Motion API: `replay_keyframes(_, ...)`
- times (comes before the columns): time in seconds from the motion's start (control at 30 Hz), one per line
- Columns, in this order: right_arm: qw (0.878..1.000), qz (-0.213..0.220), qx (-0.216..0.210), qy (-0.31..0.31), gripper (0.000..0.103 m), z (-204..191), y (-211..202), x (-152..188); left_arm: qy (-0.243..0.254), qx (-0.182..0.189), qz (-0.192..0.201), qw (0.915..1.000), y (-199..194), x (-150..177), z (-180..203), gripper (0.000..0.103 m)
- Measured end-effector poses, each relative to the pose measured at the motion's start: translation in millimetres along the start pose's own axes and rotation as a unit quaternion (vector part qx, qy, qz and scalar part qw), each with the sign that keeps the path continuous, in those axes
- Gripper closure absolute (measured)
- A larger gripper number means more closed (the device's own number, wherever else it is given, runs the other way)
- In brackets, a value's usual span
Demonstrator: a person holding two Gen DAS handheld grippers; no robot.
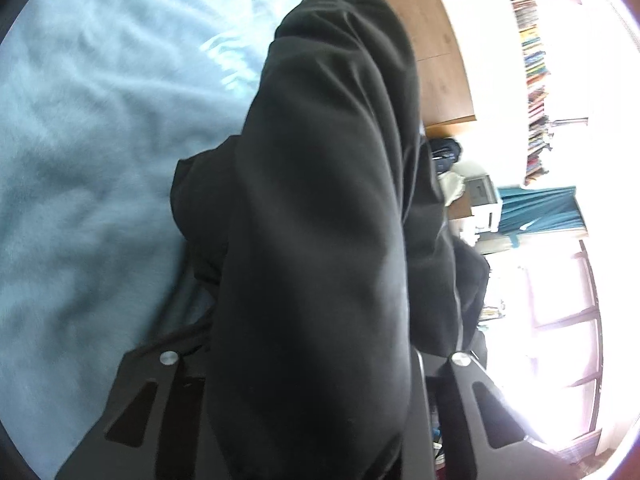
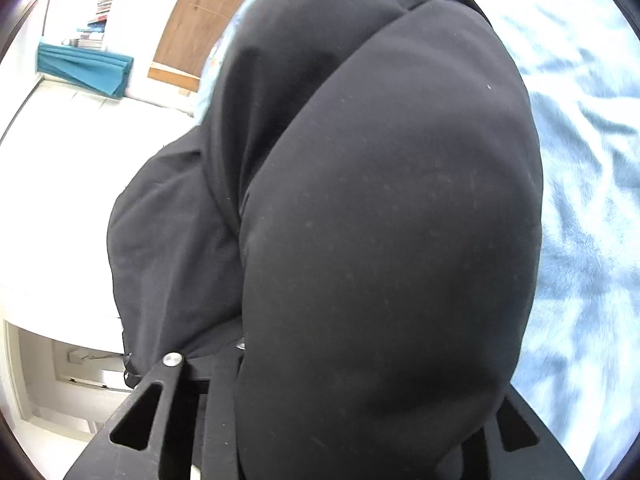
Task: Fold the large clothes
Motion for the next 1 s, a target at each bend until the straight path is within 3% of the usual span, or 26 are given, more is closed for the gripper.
replay_keyframes(0.33,0.998,0.021,-0.051,-0.011,0.079,-91.0,-74.9,4.6,0.01,0.062,0.02,0.9978,-71.9,-11.0,84.3,0.084)
replay_keyframes(0.53,0.998,0.013,-0.059,0.019,0.079,-102.6,-117.2,30.6,0.018,0.075,0.018,0.9968,-150.9,-2.4,80.1,0.084)
replay_keyframes(0.6,0.998,0.005,-0.056,0.018,0.079,-99.1,-122.5,41.5,0.035,0.063,0.012,0.9973,-152.8,4.0,72.4,0.084)
replay_keyframes(0.67,0.999,-0.002,-0.037,0.018,0.078,-81.1,-130.5,42.9,0.035,0.038,-0.001,0.9987,-150.2,10.0,40.3,0.083)
replay_keyframes(0.8,0.999,-0.02,0.025,0.007,0.067,-41.0,-104.6,56.8,0.068,-0.059,-0.014,0.9958,-123.9,17.0,-23.2,0.078)
replay_keyframes(0.87,0.998,-0.014,0.053,-0.011,0.06,-18.1,-94.6,61.8,0.079,-0.084,0.003,0.9934,-118.4,13.2,-49.4,0.066)
replay_keyframes(1.0,0.999,0.008,0.051,-0.004,0.045,8.0,-88.9,65.1,0.11,-0.105,0.028,0.988,-113.3,6.2,-78.0,0.045)
Point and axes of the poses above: each gripper's, at about its wrist camera, not at the fingertips, and y roughly the way its jaws point, z to its right, x to its underside, the point moved 6 cm from there along y, roughly the way its jaws point, and after that the axes turned 15 degrees about z, right-handed, at the moved point
